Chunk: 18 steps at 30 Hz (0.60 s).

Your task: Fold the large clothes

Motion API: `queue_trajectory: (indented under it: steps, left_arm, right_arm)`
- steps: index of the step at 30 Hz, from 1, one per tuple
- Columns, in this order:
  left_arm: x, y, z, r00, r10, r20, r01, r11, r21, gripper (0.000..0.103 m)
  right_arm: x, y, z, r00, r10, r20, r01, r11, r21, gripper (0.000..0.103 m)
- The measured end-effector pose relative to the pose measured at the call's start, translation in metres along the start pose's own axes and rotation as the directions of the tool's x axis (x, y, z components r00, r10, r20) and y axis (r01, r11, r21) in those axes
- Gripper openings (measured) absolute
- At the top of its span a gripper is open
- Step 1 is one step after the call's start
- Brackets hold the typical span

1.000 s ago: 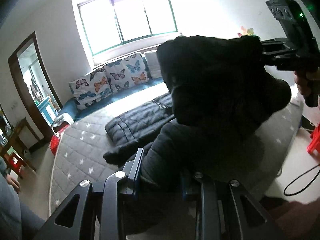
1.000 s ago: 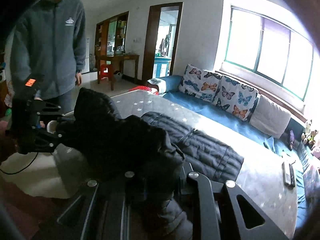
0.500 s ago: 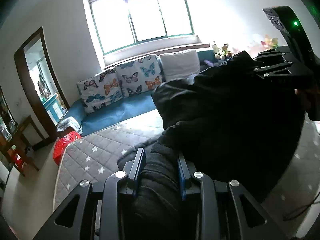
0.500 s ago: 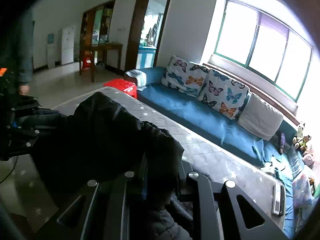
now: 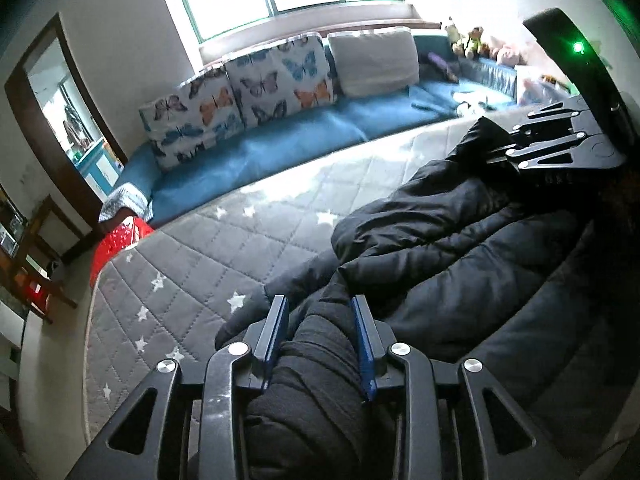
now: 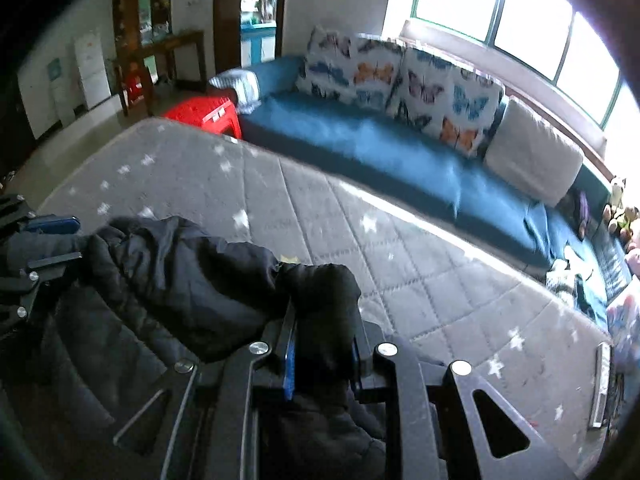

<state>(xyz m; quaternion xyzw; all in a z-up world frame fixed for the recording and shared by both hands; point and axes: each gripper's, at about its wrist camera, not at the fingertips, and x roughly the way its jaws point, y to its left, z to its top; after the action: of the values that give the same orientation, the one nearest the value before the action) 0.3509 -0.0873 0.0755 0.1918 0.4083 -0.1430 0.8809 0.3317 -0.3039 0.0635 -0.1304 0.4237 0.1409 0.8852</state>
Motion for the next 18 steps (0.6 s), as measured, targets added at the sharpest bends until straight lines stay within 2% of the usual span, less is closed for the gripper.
queue_trajectory:
  steps: [4,9,18]
  left_arm:
    - [0.033,0.005,0.000,1.000,0.002,-0.024,-0.002,1.000,-0.004,0.042]
    - [0.063,0.024,-0.019,0.999,-0.018,-0.046,0.017,1.000,-0.022,0.047]
    - [0.098,0.047,-0.024,0.993,-0.090,-0.076,0.083,0.993,-0.089,0.053]
  right_arm:
    - [0.012,-0.009,0.000,0.999,0.008,-0.051,-0.007,1.000,0.025,0.023]
    - [0.032,-0.012,0.005,0.994,0.004,-0.108,-0.002,1.000,0.025,0.027]
    - [0.043,-0.020,0.008,0.992,0.022,-0.122,-0.015,0.999,0.052,0.032]
